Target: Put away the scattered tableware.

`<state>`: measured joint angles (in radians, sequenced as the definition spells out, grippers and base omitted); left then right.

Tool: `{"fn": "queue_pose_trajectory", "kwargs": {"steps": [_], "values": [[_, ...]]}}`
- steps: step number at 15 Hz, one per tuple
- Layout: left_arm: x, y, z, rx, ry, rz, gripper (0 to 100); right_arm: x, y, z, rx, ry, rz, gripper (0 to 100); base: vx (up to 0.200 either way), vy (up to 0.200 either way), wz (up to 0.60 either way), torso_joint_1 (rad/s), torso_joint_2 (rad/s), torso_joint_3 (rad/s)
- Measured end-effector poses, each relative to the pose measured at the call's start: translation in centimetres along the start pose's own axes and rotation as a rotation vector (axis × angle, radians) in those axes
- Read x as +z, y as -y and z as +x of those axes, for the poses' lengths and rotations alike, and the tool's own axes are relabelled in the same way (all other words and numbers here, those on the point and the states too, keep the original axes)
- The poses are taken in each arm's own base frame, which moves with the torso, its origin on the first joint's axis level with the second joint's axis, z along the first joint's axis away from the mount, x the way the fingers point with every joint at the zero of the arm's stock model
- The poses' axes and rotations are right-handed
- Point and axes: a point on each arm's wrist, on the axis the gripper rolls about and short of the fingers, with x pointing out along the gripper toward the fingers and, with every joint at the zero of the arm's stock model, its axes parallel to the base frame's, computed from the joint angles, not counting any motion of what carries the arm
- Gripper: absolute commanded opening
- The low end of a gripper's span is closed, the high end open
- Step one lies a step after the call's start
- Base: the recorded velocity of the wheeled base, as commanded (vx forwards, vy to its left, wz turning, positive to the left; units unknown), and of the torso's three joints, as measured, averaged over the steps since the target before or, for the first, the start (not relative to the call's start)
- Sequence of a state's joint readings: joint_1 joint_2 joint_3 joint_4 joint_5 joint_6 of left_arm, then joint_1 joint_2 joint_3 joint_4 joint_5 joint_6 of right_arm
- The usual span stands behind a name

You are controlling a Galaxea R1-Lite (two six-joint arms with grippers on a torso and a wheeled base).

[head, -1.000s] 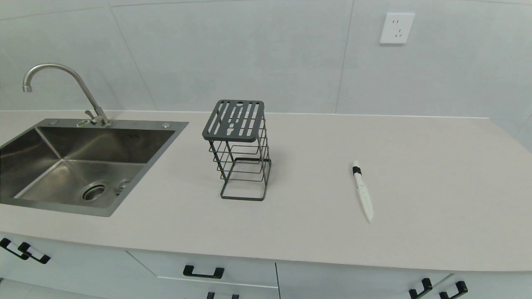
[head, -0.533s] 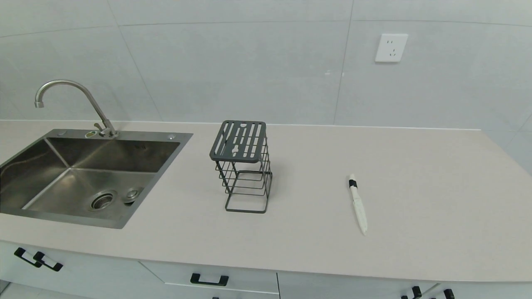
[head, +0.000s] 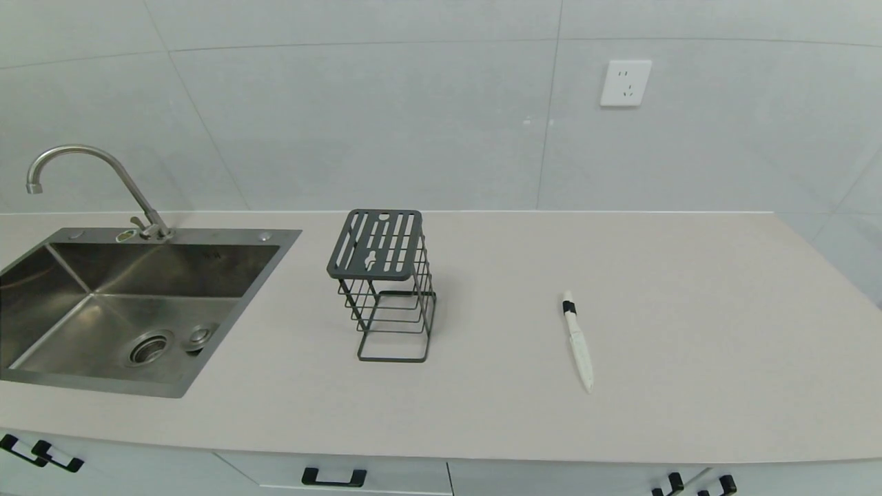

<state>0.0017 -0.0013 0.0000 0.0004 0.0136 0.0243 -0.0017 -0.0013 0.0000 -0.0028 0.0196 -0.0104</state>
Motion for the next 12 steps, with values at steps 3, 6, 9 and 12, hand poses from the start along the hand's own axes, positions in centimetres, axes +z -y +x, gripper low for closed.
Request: {"fn": "queue_pose_trajectory", "kwargs": {"steps": [3, 6, 9, 12], "values": [[0.00, 0.00, 0.00, 0.000, 0.000, -0.002, 100, 0.00, 0.00, 0.00, 0.000, 0.000, -0.001, 100, 0.000, 0.000, 0.00, 0.000, 0.00, 0.000], [0.00, -0.01, 0.00, 0.001, 0.000, -0.001, 100, 0.00, 0.00, 0.00, 0.000, 0.000, -0.001, 100, 0.200, 0.000, 0.00, -0.001, 0.00, 0.002], [0.01, -0.01, 0.00, 0.001, 0.000, -0.005, 100, 0.00, 0.00, 0.00, 0.000, 0.000, -0.001, 100, 0.000, 0.000, 0.00, 0.000, 0.00, 0.000], [0.00, -0.01, 0.00, 0.001, 0.000, -0.003, 100, 0.01, 0.00, 0.00, 0.002, 0.000, -0.003, 100, 0.000, 0.000, 0.00, 0.019, 0.01, -0.015]]}}
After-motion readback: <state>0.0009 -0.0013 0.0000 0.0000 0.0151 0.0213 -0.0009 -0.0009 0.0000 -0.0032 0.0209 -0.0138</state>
